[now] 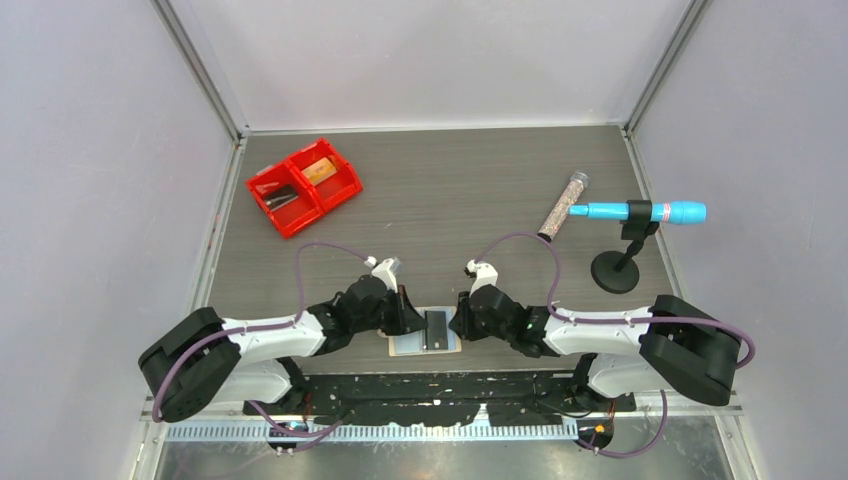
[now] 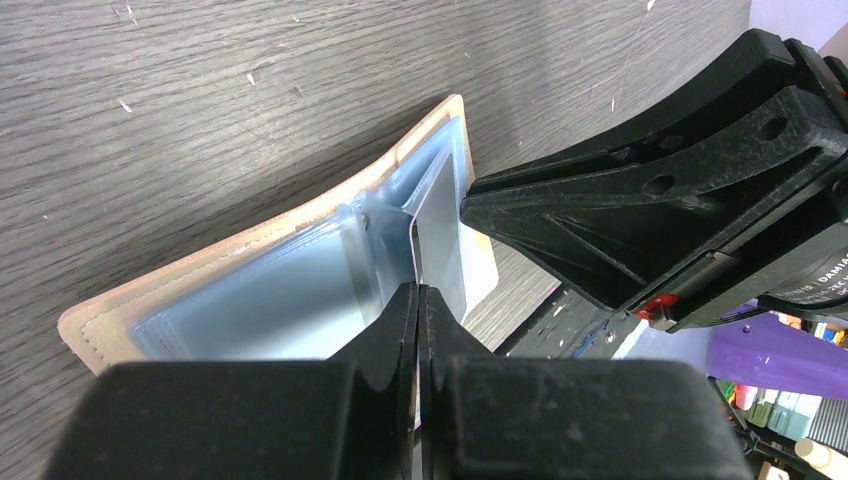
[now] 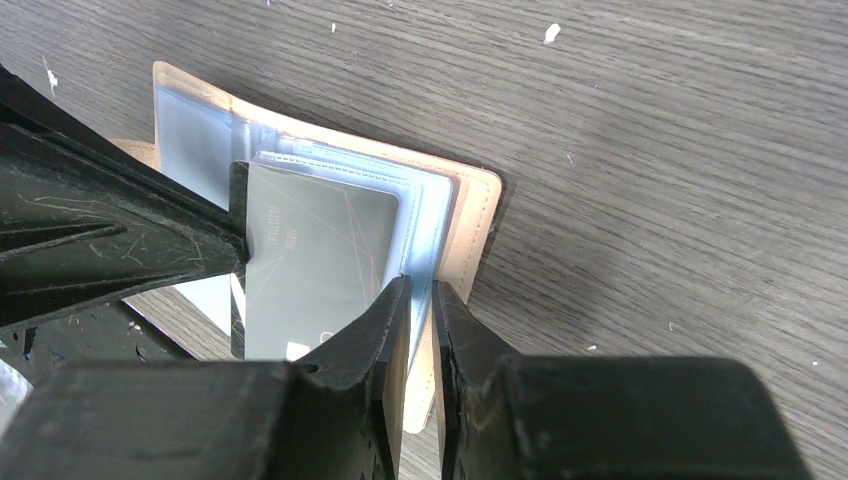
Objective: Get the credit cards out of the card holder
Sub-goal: Remove the credit card from the card holder, then place the credit card in the storage box.
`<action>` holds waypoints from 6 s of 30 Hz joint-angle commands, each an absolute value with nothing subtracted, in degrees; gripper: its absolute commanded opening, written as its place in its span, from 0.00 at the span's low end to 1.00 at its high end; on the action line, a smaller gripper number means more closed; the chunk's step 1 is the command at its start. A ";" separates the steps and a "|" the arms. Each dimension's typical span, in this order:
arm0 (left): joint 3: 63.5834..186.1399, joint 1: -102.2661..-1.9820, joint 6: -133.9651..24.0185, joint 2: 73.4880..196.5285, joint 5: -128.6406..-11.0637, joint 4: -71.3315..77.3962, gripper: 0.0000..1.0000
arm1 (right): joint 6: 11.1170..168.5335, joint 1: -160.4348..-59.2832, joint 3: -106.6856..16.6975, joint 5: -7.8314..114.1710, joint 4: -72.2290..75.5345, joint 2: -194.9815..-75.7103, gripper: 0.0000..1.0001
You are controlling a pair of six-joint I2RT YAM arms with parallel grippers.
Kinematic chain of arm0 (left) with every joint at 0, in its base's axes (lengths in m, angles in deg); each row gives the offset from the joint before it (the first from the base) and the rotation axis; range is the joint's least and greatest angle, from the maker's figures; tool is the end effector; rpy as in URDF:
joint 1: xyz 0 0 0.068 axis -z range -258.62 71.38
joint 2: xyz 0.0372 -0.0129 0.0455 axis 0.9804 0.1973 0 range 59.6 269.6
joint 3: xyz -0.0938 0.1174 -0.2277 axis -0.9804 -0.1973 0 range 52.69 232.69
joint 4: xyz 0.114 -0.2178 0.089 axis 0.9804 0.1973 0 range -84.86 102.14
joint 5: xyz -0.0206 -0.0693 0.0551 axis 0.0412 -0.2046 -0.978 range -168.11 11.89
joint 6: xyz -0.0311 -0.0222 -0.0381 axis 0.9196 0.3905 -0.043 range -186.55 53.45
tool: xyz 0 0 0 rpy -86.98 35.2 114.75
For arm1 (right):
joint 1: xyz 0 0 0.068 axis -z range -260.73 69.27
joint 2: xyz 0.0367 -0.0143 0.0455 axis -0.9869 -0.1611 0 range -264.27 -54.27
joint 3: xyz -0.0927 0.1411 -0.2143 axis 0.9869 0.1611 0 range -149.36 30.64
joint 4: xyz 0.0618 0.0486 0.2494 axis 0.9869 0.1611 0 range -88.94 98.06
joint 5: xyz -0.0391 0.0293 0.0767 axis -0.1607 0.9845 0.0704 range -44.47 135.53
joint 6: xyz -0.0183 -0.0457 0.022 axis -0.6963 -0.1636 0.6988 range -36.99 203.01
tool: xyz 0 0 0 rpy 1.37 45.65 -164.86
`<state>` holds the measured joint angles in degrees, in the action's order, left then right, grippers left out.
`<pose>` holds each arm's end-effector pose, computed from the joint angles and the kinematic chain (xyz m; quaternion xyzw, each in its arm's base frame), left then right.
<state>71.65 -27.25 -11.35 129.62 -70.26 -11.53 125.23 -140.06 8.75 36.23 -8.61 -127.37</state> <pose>0.1339 -0.1753 0.1470 0.0024 0.8830 -0.4093 0.2296 0.1198 0.1909 0.1403 -0.1024 0.9037 0.2701 0.3159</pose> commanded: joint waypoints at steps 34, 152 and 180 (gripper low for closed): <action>70.14 -30.28 -15.27 128.26 -62.42 -16.31 0.00 | 123.36 -139.75 8.72 34.68 -6.85 -126.82 0.21; 70.92 -32.96 -17.66 114.23 -69.18 4.36 0.00 | 126.23 -141.82 8.78 37.32 -9.09 -124.86 0.38; 79.53 -33.00 -27.18 97.09 -39.26 12.30 0.00 | 106.23 -139.12 -0.62 66.42 -0.79 -101.51 0.56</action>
<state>77.51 -32.78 -26.52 97.25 -45.62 16.14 107.28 -139.58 2.81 61.76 0.13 -100.02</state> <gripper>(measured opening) 0.010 0.563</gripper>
